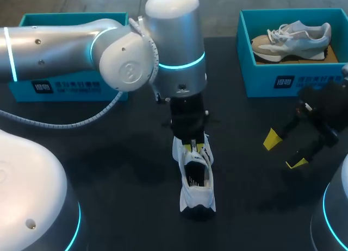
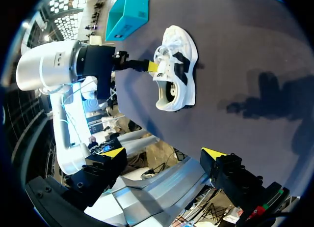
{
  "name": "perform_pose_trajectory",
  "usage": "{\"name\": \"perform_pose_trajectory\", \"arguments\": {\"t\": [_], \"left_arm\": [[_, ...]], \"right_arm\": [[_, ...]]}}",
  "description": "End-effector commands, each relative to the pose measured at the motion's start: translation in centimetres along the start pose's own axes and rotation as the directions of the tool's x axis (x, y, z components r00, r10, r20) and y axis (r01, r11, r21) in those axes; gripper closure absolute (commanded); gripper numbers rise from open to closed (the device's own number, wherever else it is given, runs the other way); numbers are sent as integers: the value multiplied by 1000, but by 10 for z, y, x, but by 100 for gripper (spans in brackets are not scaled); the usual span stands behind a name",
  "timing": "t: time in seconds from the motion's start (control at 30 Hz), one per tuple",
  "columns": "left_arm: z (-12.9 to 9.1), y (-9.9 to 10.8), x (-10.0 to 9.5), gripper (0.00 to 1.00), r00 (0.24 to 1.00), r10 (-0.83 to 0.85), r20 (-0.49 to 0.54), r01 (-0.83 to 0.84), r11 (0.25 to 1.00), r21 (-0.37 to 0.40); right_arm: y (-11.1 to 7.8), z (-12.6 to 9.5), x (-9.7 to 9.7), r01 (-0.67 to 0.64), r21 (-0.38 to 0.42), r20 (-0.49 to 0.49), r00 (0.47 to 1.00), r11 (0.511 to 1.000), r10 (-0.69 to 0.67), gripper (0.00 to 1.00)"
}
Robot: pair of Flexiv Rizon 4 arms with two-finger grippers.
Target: Take the shoe out of the shoebox, open the shoe tongue, remove and reinsert the insole, then place the shoe into the shoebox
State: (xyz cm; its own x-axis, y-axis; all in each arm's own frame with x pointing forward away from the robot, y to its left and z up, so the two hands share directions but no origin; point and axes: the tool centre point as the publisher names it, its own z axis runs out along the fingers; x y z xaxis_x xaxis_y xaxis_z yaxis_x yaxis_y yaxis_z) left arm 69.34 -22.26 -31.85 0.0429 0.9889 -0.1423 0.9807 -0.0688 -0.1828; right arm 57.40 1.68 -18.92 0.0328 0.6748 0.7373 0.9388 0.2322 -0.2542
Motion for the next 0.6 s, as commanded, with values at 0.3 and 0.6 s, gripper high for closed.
{"name": "perform_pose_trajectory", "arguments": {"t": [0.3,0.6], "left_arm": [[34,-18,7,87,1000,-2,-30,3,1000,29],[-4,-30,8,84,999,-16,31,17,1000,-26]], "right_arm": [[-1,1,0,-1,-2,1,1000,1000,1,0],[-1,1,0,-1,-2,1,1000,1000,1,0]]}}
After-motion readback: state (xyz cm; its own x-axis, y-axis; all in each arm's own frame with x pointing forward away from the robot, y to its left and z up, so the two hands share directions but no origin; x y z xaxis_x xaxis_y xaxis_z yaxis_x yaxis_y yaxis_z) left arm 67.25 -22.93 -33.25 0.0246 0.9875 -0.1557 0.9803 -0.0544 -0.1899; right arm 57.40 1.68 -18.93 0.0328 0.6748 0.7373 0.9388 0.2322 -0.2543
